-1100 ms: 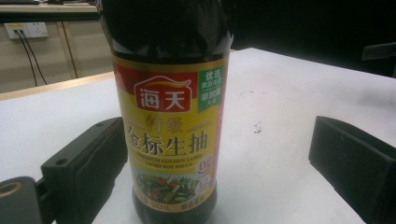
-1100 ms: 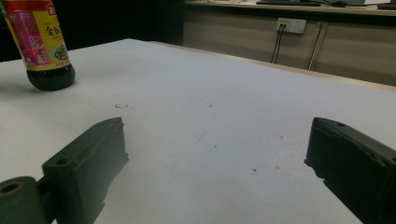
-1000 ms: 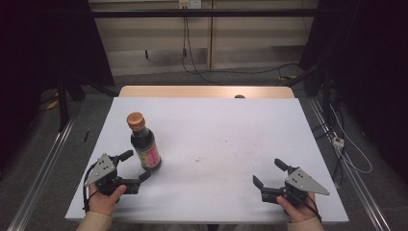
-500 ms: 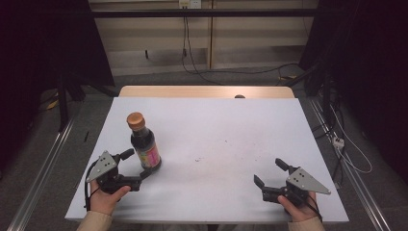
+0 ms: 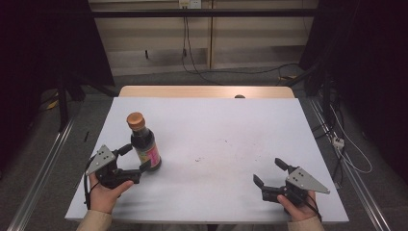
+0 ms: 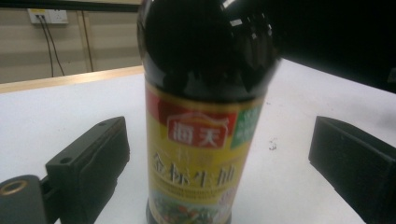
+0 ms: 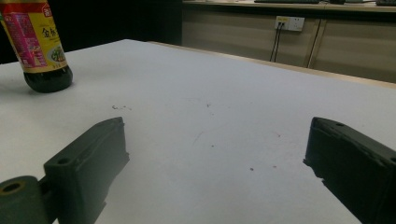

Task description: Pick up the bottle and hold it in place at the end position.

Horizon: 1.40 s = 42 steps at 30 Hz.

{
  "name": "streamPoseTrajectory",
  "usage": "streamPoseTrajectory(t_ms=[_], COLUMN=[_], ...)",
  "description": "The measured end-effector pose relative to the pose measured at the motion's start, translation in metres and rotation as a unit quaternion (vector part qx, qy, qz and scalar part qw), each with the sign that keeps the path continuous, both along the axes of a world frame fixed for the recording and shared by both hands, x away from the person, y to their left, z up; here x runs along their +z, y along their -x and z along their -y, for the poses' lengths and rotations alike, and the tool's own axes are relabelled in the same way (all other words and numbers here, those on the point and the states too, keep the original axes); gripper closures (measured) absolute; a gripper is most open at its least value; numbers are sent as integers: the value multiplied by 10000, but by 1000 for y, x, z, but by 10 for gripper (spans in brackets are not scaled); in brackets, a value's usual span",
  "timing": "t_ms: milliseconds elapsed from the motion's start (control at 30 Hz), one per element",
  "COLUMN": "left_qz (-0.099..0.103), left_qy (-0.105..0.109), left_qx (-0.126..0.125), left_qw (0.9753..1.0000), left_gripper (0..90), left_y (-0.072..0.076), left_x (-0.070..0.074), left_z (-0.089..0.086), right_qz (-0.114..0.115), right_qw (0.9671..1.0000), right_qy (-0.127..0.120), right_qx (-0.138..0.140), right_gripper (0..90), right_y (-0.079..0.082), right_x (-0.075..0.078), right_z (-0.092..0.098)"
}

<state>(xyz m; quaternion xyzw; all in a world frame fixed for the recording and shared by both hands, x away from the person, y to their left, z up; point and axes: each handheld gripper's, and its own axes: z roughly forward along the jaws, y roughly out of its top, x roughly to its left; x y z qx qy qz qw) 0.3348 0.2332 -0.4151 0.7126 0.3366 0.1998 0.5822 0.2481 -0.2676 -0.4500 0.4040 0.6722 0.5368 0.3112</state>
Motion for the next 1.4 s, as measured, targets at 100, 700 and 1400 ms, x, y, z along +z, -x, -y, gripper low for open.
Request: streamPoseTrajectory(t_ms=[100, 700, 1400], left_qz=[20, 120, 168], left_qy=[31, 49, -96], left_qx=[28, 28, 121], left_qw=[10000, 9999, 9997], left_gripper=[48, 102, 182], left_y=[-2, -19, -27], left_x=[3, 15, 16], left_z=[2, 10, 20], right_qz=[1, -2, -2], right_qw=[10000, 10000, 10000], right_qy=[-3, -5, -17], right_qx=[1, 6, 4], right_gripper=[48, 51, 53], right_y=[0, 0, 0], right_x=[0, 0, 0], right_z=[0, 0, 1])
